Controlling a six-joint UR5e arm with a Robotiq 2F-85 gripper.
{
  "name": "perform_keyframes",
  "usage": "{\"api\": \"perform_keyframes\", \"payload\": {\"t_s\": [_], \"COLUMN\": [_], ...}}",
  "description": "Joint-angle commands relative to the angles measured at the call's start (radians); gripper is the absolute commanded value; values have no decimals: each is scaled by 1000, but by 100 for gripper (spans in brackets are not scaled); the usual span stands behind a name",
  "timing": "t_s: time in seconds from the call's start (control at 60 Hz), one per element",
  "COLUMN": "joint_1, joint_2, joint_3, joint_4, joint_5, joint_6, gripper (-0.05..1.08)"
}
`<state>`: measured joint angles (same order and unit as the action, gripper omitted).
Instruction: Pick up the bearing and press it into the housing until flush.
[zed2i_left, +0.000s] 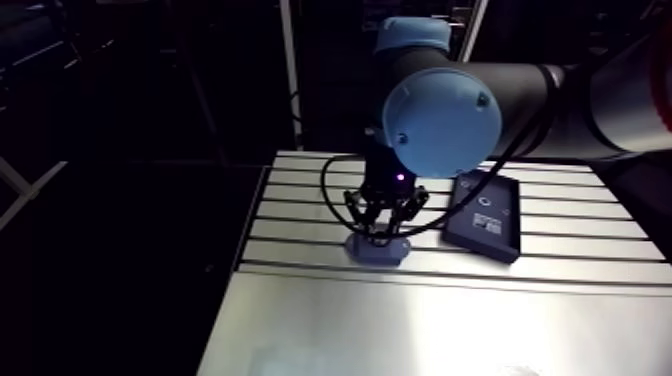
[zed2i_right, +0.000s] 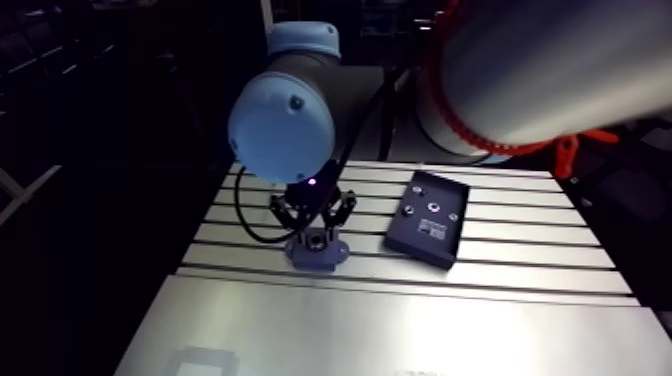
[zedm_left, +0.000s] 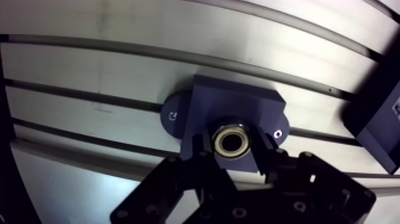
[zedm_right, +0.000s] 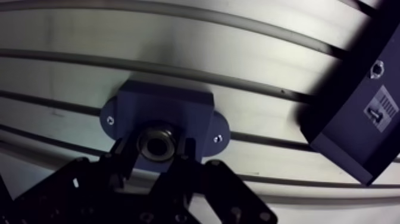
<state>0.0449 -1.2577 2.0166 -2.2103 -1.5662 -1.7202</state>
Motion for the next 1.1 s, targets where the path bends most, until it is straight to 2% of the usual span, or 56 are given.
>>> {"api": "perform_keyframes", "payload": {"t_s": [0.017, 1.1], "joint_1": [0, -4], "joint_2": [1, 2], "joint_3": [0, 3], "joint_4": [-2, -4], "joint_5": [-1, 1], "joint_6": [0, -2], "gripper": [68, 68]}}
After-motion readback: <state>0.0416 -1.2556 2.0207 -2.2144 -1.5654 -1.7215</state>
